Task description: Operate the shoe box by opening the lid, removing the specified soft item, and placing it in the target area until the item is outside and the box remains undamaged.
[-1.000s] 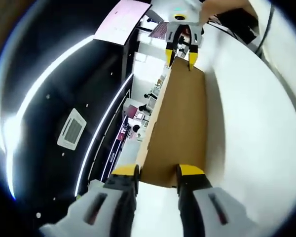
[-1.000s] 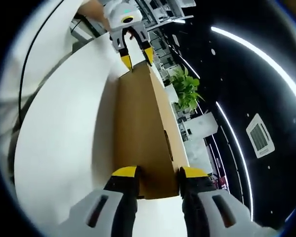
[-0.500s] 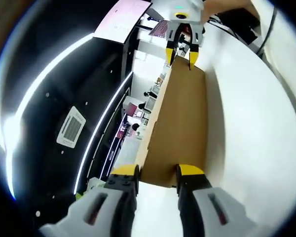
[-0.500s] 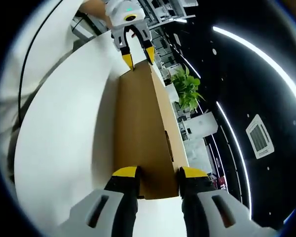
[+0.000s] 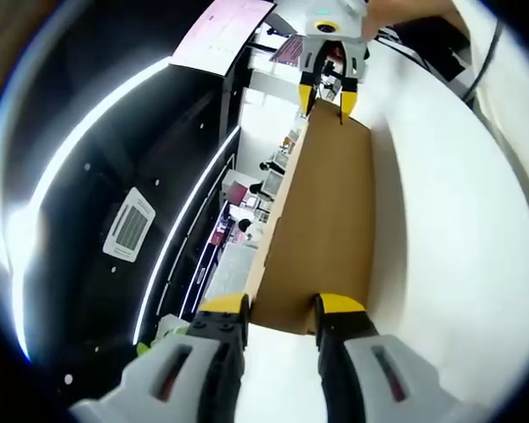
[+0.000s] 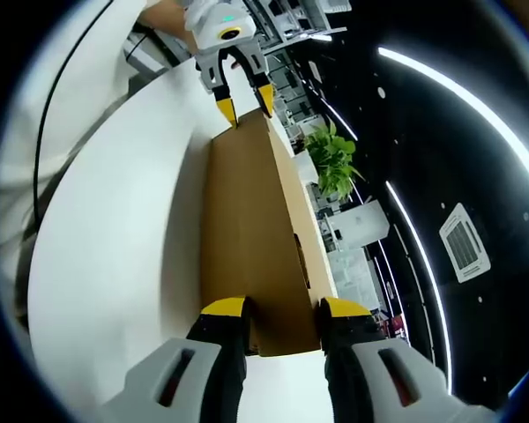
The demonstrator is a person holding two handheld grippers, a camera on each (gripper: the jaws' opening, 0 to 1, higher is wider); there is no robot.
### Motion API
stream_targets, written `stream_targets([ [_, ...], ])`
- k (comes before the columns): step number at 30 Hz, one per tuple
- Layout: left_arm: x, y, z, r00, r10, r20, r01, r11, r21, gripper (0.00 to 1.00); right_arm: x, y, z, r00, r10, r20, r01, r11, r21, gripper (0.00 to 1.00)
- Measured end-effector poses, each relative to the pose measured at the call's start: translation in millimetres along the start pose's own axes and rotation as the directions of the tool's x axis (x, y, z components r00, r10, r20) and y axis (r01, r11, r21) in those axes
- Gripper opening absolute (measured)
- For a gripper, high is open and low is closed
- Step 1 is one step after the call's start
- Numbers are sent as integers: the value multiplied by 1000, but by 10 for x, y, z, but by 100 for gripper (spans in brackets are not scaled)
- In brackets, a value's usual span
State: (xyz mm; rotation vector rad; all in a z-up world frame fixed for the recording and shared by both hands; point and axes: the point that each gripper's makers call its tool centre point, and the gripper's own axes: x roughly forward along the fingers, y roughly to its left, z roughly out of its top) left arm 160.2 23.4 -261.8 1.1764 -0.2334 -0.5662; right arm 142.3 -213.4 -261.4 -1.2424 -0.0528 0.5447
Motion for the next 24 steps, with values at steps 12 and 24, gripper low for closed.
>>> stream_targets([
  [12,-29,52,15,1000,16,8,-16,1000,-6,30,-13,-18,7,1000,2,0,-2,1000,4,31],
  [24,-39,85,27,1000,20,-4,-20,999,-32,30,-28,-43,27,1000,-7,-1,7,1000,4,31],
])
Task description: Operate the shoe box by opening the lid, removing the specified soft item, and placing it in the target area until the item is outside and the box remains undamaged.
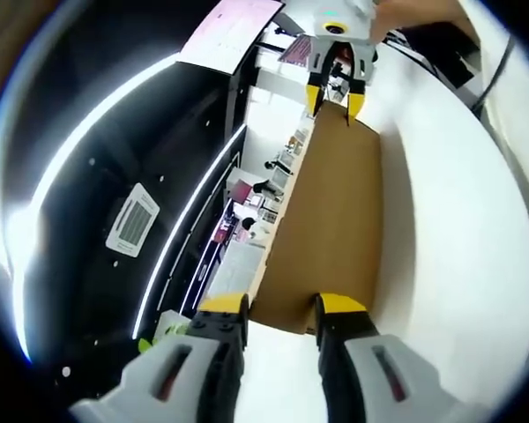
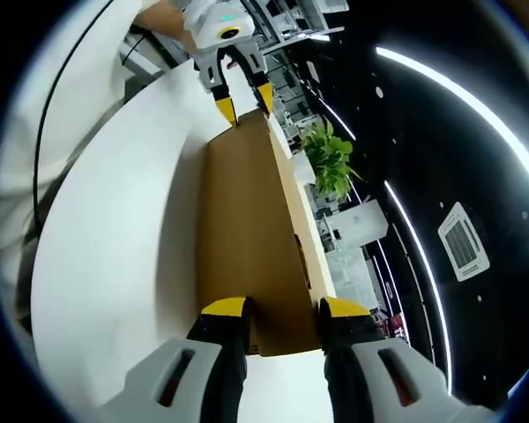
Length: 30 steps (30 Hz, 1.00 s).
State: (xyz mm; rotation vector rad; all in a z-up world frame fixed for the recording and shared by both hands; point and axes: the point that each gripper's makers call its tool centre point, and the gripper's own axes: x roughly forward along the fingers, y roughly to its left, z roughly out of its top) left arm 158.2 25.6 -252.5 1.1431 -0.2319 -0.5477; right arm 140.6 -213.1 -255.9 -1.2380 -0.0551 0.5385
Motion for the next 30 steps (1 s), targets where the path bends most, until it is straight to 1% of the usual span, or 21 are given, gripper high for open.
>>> stream_targets([
  [7,-17,44,23,1000,16,7,-16,1000,-6,31,-15,-29,19,1000,-8,13,8,1000,11,31],
  [11,-17,39,22,1000,21,4,-21,1000,-7,31,-16,-31,16,1000,-12,10,12,1000,7,31],
  [23,-13,28,18,1000,11,0,-11,1000,10,30,-11,-30,9,1000,-9,5,9,1000,0,31],
  [30,-13,37,21,1000,12,0,-12,1000,6,30,-13,-36,15,1000,-10,5,10,1000,0,31],
])
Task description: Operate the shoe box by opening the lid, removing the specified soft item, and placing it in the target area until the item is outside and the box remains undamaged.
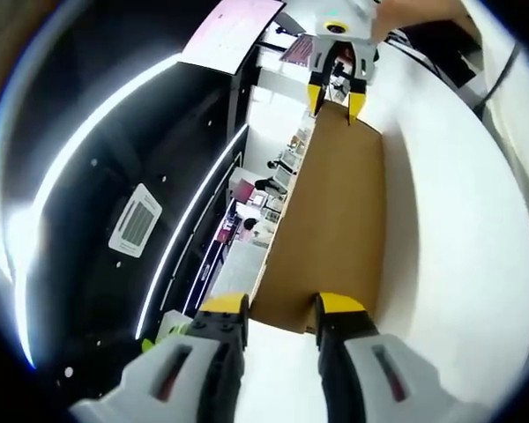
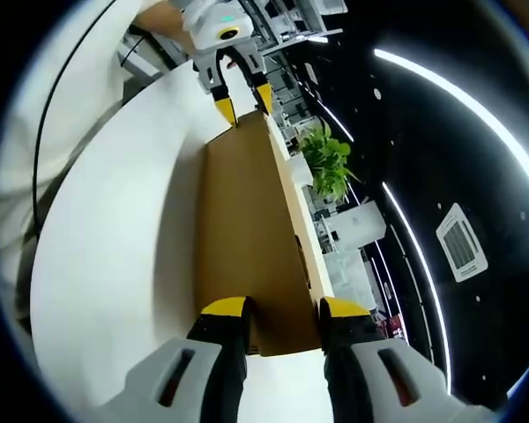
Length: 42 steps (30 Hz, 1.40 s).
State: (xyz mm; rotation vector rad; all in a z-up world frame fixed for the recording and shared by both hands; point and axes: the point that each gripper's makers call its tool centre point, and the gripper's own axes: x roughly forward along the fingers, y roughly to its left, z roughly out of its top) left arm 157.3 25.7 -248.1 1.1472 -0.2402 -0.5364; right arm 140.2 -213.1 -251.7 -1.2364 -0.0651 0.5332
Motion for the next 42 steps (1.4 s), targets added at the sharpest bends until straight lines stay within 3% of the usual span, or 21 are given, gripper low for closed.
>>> stream_targets([
  [42,-37,82,65,1000,20,-5,-20,1000,-15,30,-29,-68,18,999,-47,12,47,999,21,31],
])
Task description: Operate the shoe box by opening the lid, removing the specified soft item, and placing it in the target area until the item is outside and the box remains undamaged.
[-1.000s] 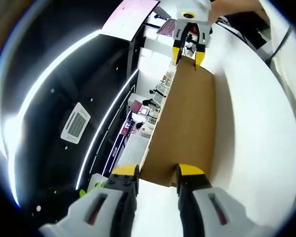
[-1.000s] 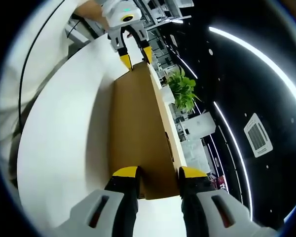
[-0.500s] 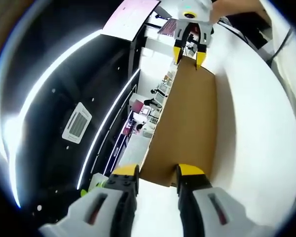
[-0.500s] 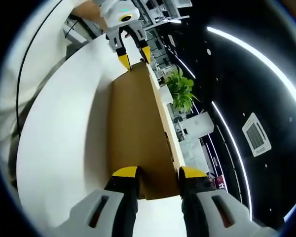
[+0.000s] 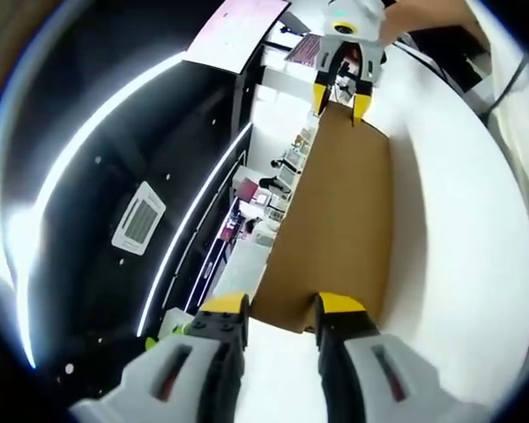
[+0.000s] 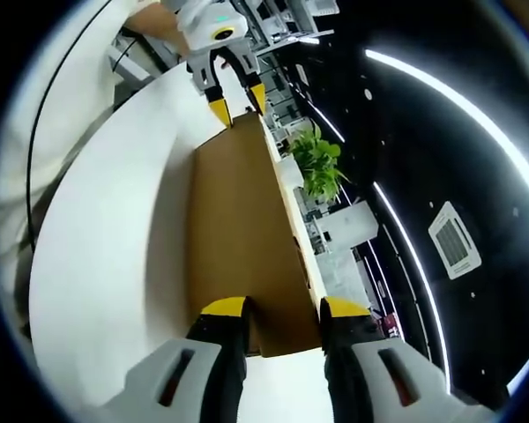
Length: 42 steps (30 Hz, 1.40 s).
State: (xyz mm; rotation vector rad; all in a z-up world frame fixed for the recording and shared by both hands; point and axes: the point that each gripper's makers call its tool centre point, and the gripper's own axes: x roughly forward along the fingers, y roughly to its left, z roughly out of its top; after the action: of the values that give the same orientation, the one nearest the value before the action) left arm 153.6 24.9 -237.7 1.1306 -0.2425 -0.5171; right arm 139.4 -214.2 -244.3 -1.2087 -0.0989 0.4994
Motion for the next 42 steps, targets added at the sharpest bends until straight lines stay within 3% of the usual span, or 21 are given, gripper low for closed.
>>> stream_targets([
  [12,-10,141,44,1000,28,4,-27,998,-53,30,-39,-139,42,999,-32,32,30,999,42,31],
  [30,-1,182,70,998,60,-9,-61,997,-45,29,-50,-224,72,994,-106,26,105,992,68,32],
  [42,-9,198,86,998,63,-3,-63,992,-112,29,-58,-255,82,988,-150,19,147,982,114,34],
])
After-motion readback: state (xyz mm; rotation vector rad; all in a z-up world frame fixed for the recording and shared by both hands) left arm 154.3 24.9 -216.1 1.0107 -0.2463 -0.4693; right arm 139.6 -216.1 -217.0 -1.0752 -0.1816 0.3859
